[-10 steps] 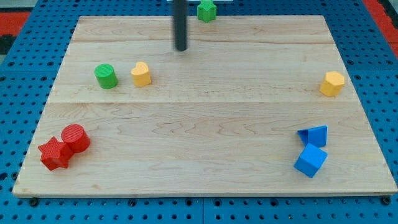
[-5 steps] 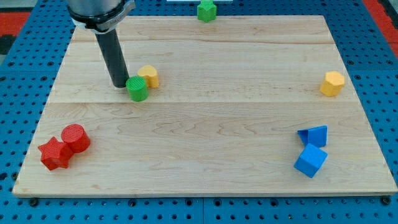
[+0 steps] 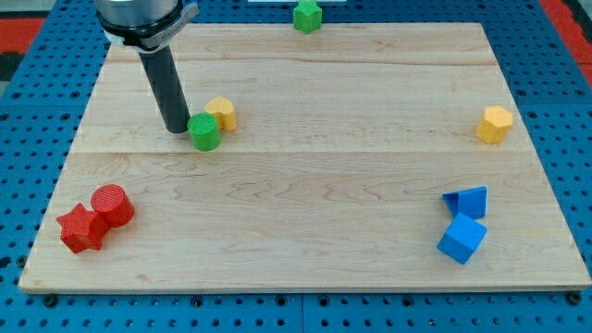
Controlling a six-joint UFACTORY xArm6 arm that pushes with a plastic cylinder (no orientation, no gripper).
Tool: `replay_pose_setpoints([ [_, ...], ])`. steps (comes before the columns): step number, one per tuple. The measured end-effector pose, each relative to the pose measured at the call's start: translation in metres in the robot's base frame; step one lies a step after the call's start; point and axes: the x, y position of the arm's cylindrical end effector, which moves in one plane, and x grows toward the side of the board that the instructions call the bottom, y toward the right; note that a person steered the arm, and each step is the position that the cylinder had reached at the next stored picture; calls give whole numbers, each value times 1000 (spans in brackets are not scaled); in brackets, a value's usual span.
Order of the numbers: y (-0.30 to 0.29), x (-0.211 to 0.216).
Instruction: Move the green circle at the bottom center
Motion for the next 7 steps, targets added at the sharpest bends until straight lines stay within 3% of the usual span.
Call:
replay_pose_setpoints([
  [4, 32, -3],
  [5, 67, 82],
  [6, 85, 104],
  [7, 75, 74],
])
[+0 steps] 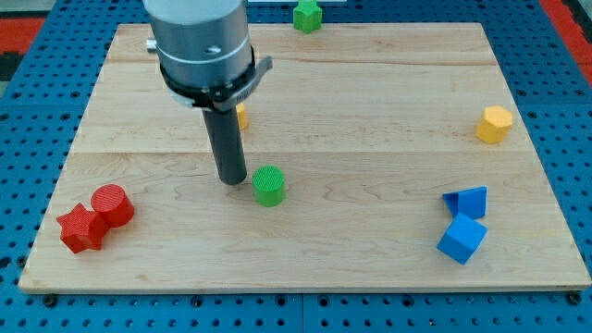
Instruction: Move the green circle at the bottom center
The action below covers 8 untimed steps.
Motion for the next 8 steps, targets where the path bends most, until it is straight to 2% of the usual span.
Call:
replay_pose_setpoints([
  [1, 69, 7],
  [2, 120, 53],
  [3, 137, 89],
  [4, 183, 94],
  [5, 202, 138],
  [7, 94, 128],
  [8, 109, 71],
])
